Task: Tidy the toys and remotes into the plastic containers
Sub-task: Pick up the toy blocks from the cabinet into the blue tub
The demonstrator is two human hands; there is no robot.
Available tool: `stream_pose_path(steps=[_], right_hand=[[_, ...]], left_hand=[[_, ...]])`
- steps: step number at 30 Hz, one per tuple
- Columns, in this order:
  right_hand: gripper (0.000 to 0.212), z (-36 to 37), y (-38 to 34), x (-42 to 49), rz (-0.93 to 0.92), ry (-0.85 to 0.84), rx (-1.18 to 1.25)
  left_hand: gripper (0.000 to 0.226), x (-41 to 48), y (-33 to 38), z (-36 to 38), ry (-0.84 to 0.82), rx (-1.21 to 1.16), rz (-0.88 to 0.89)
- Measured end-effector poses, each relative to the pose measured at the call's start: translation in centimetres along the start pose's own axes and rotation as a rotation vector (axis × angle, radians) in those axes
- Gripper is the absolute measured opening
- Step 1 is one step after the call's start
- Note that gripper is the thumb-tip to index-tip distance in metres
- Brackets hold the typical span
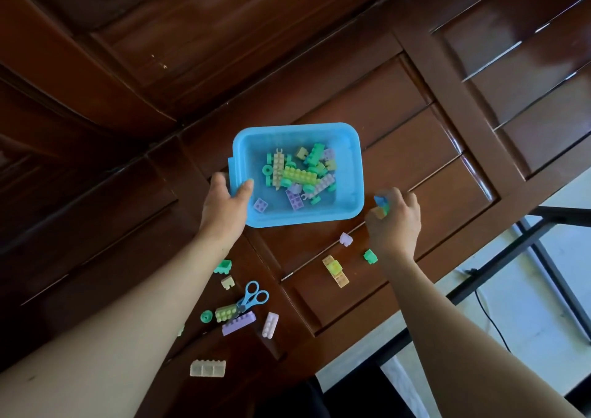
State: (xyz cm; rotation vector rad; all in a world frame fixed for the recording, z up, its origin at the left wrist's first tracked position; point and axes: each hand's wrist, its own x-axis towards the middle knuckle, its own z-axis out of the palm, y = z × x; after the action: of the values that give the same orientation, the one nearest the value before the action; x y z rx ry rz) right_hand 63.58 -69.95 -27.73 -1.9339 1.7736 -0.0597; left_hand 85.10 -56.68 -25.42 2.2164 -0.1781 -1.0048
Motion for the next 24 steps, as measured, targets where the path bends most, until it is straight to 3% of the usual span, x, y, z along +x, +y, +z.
stream_pose_path(steps=[5,11,14,18,20,24], right_hand=[[0.034,-3.2,-6.2,-1.6,-0.216,0.2,0.269],[0.039,-3.6,-10.0,-5.7,-0.416,-0.099,0.29],[0.037,-3.6,-9.6,-6.3,-0.44,-0.059,0.24],[0.026,-4.2,-5.9,-5.9,-0.189,0.174,0.324],[0.024,-3.9,-3.0,-5.7,-0.043,0.206,0.254],[0.029,-1.8,2.5,-6.5,0.181,-0.045,-0.084]], left_hand=[[0.02,-0.6,0.0,-0.7,0.002,-0.007,-0.006],[0.021,-1.8,-0.3,-1.3,-0.001,-0.015,0.001],[0.019,-2.4,-0.6,-1.6,-0.005,-0.029,0.003],[0.017,-3.2,-1.1,-2.0,0.03,-0.013,0.019],[0.016,-3.4,-1.4,-2.1,0.045,-0.026,0.024],[0.016,-3.7,-1.9,-2.2,0.061,-0.026,0.037]])
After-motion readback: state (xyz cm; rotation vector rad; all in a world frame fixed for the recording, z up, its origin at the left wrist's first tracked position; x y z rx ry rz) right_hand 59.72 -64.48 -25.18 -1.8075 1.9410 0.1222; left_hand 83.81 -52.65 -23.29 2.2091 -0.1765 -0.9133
